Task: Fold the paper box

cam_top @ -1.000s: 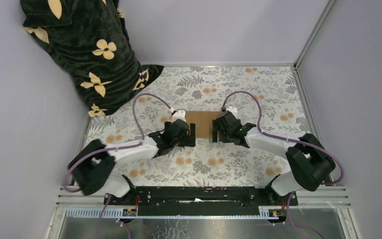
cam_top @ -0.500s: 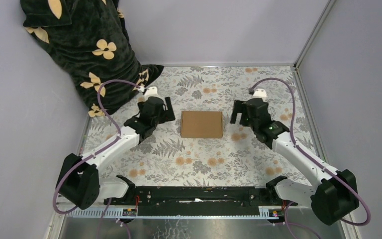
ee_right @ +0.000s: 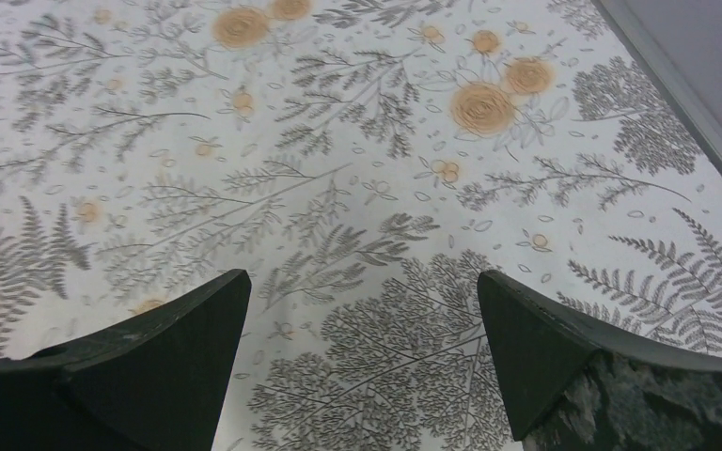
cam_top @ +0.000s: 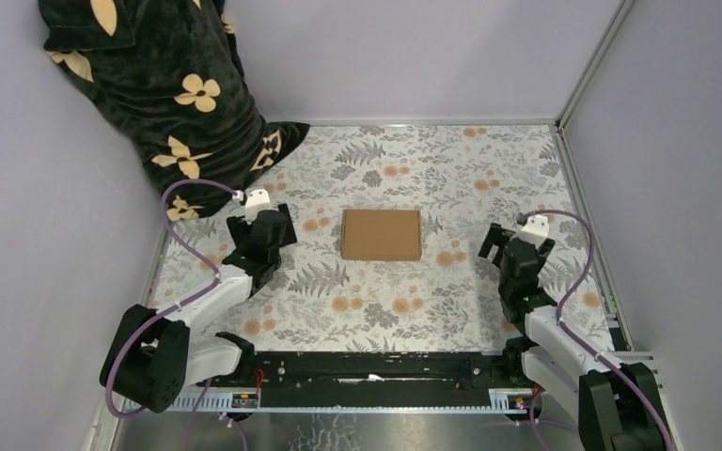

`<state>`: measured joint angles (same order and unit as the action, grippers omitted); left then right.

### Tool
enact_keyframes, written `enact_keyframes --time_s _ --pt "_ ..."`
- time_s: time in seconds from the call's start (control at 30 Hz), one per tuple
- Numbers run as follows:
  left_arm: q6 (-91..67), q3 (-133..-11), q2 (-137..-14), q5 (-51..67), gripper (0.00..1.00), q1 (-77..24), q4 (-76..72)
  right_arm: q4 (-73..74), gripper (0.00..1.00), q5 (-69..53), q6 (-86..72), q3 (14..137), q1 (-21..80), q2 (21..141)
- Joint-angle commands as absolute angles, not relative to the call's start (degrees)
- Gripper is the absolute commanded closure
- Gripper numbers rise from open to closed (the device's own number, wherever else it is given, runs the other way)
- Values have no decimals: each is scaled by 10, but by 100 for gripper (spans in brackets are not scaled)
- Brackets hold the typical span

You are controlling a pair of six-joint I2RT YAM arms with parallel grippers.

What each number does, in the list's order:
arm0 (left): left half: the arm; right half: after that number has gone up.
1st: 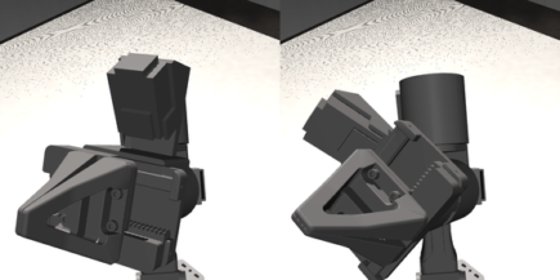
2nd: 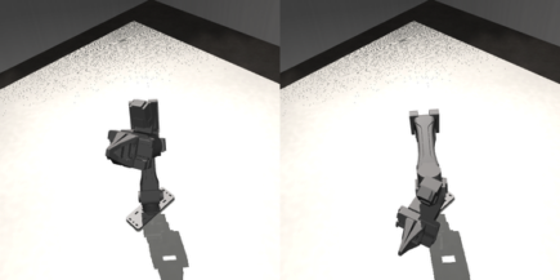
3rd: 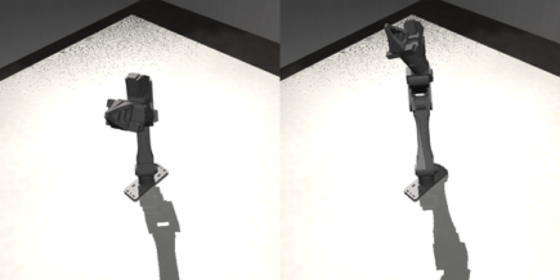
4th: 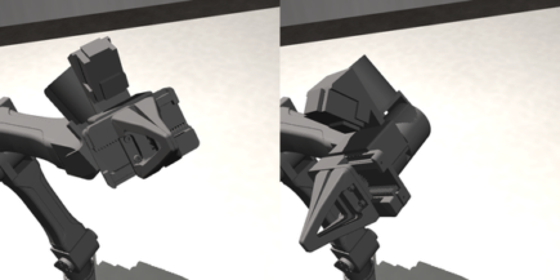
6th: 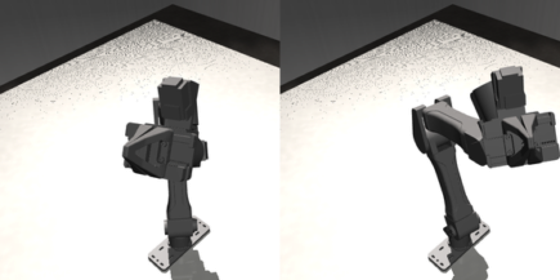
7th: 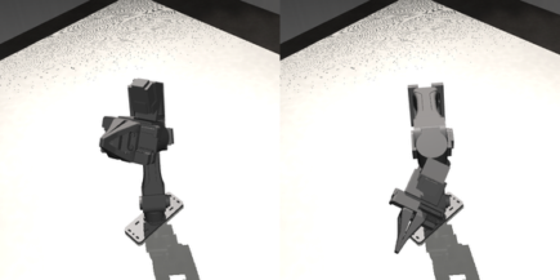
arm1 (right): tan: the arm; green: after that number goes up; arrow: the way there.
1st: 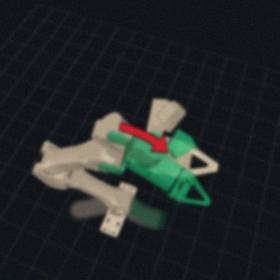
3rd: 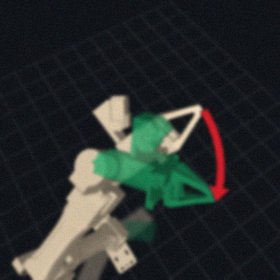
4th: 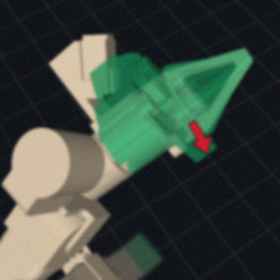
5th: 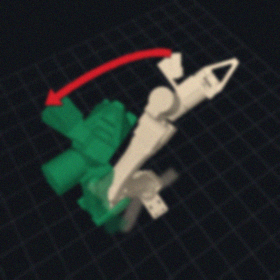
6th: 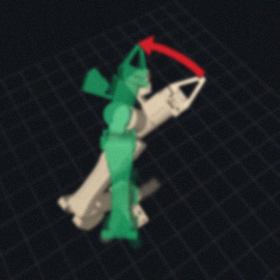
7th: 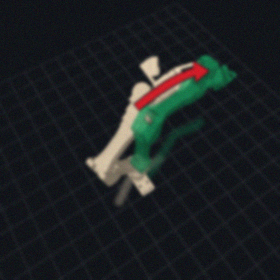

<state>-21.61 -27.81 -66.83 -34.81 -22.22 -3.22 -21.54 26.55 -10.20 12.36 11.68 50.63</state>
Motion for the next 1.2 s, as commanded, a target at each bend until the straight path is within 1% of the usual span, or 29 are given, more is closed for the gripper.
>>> enact_keyframes --time_s 0.0,0.13,0.23,0.27,0.33,0.4,0.43,0.5,0.53,0.6,0.63,0.7,0.83,0.9,1.0,1.03,1.17 --pt "-172 -298 -689 -387 2 -200 -116 -422 0 336 -65 76 114 530" --pt "-131 -257 -675 -400 1 -195 -203 -569 0 352 -40 62 114 634" --pt "-130 -221 -696 -390 2 -173 -262 -708 0 363 -23 58 113 736" --pt "-123 -208 -703 -383 2 -169 -290 -753 0 349 -6 57 113 765" --pt "-118 -201 -709 -377 2 -166 -309 -802 0 350 -2 61 111 821" --pt "-116 -203 -719 -382 2 -161 -323 -890 0 336 23 54 107 876" --pt "-118 -203 -727 -372 2 -151 -332 -895 0 319 31 56 106 886" --pt "-130 -205 -744 -348 2 -133 -338 -823 0 251 38 74 104 880" --pt "-135 -209 -745 -341 2 -130 -326 -830 0 214 50 74 102 890" --pt "-125 -202 -742 -314 2 -126 -339 -905 0 212 57 54 101 913" --pt "-115 -197 -740 -301 2 -126 -354 -918 0 213 57 48 101 916" --pt "-111 -189 -738 -302 2 -125 -379 -909 0 207 58 50 101 911" --pt "-103 -160 -740 -233 2 -98 -471 -904 0 205 59 52 101 910" --pt "-114 -171 -754 -201 2 -77 -470 -903 0 205 59 51 101 910" --pt "-82 -177 -770 -124 1 -69 -489 -903 0 205 59 52 101 910" --pt "-77 -178 -772 -121 1 -69 -490 -902 0 205 60 53 101 910" --pt "-84 -198 -793 -188 1 -66 -481 -901 0 205 59 53 101 910"
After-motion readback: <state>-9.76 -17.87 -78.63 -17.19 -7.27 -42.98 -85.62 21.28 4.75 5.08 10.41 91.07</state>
